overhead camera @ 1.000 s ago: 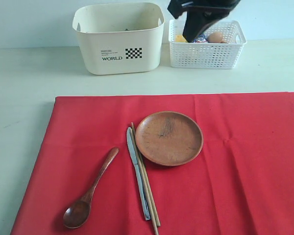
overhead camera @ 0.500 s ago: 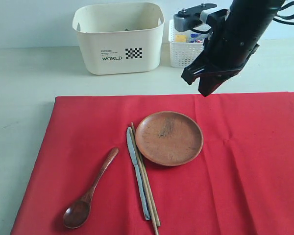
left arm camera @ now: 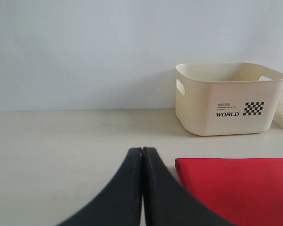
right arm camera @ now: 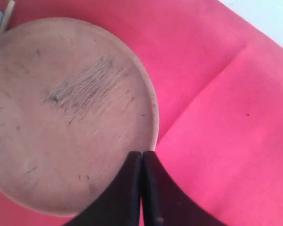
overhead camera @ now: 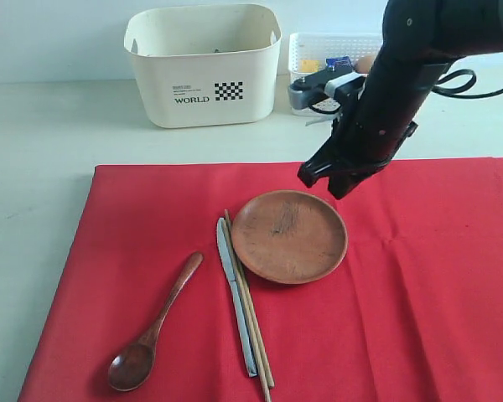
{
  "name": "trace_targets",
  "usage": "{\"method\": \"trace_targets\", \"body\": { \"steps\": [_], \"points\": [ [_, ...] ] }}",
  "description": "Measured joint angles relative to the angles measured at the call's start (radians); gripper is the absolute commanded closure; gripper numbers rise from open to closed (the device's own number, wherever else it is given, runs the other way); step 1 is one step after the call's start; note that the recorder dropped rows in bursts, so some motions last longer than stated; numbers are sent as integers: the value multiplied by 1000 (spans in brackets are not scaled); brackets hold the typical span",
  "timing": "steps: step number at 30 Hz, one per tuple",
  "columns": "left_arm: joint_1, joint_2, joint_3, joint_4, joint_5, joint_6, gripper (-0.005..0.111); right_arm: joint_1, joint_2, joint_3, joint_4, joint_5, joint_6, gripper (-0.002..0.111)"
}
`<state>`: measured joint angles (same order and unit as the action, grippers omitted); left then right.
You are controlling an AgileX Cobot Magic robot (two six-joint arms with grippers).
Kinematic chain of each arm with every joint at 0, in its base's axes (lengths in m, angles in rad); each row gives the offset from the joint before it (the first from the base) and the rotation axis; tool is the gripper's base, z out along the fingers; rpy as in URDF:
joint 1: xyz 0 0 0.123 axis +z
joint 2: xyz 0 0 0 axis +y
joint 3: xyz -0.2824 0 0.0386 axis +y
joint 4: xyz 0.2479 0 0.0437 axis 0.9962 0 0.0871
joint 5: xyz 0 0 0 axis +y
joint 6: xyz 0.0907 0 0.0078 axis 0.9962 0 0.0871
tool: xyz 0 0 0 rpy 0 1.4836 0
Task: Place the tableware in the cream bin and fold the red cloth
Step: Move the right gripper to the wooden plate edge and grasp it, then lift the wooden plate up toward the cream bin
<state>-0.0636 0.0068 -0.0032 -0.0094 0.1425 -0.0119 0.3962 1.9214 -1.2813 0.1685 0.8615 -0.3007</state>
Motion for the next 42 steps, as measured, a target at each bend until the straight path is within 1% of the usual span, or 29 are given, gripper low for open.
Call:
{"method": "trace_targets", "body": {
  "steps": [6, 9, 12, 14, 17, 19, 20, 23, 26, 31, 34, 38, 42],
  "points": [
    [0, 0, 0, 0, 0, 0, 106, -5, 84, 0, 0, -52, -14, 108],
    [0, 0, 0, 0, 0, 0, 106, -56, 101, 0, 27, -59, -57, 108],
    [0, 0, 0, 0, 0, 0, 106, -77, 102, 0, 74, -47, -101, 107],
    [0, 0, 0, 0, 0, 0, 106, -77, 102, 0, 130, -47, -107, 97],
    [0, 0, 0, 0, 0, 0, 106, -77, 102, 0, 154, -57, -69, 74],
    [0, 0, 0, 0, 0, 0, 106, -77, 111, 0, 155, -62, -48, 64],
    [0, 0, 0, 0, 0, 0, 106, -77, 123, 0, 155, -62, -44, 64],
    [0, 0, 0, 0, 0, 0, 106, -77, 153, 0, 158, -63, -41, 64],
    [0, 0, 0, 0, 0, 0, 106, -79, 163, 0, 181, -63, -66, 69],
    [0, 0, 0, 0, 0, 0, 106, -81, 171, -2, 253, -61, -162, 88],
    [0, 0, 0, 0, 0, 0, 106, -81, 174, -2, 312, -61, -211, 96],
    [0, 0, 0, 0, 0, 0, 106, -81, 176, -2, 342, -61, -229, 108],
    [0, 0, 0, 0, 0, 0, 106, -81, 176, -2, 343, -61, -230, 108]
  ]
}}
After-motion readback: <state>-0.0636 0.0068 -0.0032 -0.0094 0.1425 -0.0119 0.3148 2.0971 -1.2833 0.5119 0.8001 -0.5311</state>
